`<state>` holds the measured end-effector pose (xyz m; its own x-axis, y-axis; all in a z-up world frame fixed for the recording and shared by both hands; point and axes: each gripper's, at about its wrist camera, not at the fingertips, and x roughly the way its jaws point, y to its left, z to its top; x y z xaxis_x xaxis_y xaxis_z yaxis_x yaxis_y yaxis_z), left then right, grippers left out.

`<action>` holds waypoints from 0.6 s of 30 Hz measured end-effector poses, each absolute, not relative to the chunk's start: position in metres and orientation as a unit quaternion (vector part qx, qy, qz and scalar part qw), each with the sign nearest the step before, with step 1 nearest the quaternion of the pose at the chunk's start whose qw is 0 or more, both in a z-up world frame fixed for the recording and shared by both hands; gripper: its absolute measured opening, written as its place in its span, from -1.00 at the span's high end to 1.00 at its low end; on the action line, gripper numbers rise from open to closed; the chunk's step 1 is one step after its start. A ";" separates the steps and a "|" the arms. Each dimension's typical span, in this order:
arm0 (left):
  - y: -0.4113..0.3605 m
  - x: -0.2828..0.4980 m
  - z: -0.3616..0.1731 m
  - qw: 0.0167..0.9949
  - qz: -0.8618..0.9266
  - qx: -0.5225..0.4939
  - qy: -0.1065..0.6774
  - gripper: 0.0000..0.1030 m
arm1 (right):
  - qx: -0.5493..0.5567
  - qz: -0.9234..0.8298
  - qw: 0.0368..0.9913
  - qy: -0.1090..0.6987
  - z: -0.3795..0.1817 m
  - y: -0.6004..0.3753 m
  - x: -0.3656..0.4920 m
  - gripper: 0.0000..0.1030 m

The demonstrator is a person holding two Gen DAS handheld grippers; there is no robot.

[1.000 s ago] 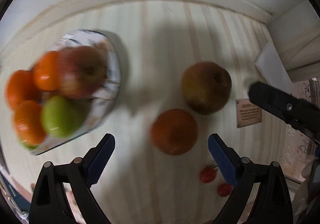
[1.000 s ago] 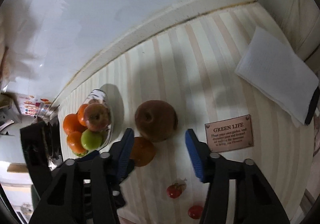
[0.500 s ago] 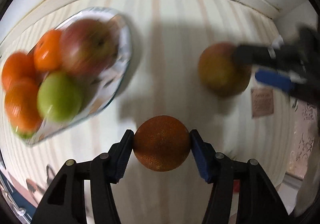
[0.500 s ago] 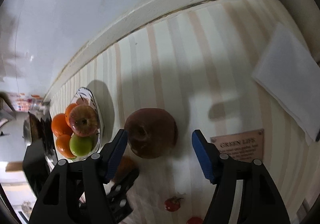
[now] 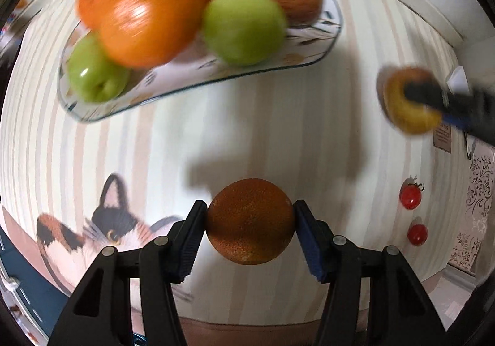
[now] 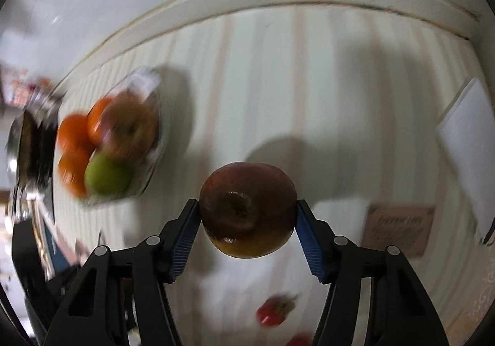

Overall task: Organize fruits
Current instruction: 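Grasp the tangerine with the left tool while the right tool grasps the brown pear, then carry the tangerine and pear onto the floral plate and release them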

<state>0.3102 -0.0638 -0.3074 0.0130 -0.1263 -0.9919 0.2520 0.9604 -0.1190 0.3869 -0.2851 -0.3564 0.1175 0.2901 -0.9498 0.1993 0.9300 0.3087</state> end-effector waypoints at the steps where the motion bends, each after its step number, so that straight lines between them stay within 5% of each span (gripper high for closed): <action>1: -0.057 0.308 -0.306 0.710 -0.132 0.039 0.691 -0.06 | 0.182 0.043 0.720 0.668 -0.356 -0.276 0.380 -0.25; 18: -0.042 0.298 -0.314 0.715 -0.113 0.002 0.690 -0.06 | 0.159 0.078 0.707 0.685 -0.370 -0.210 0.336 -0.26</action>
<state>0.2983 -0.0425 -0.3145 0.0239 -0.1588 -0.9870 0.1632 0.9747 -0.1529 0.3363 -0.2098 -0.3698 0.0507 0.3278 -0.9434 0.1081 0.9373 0.3314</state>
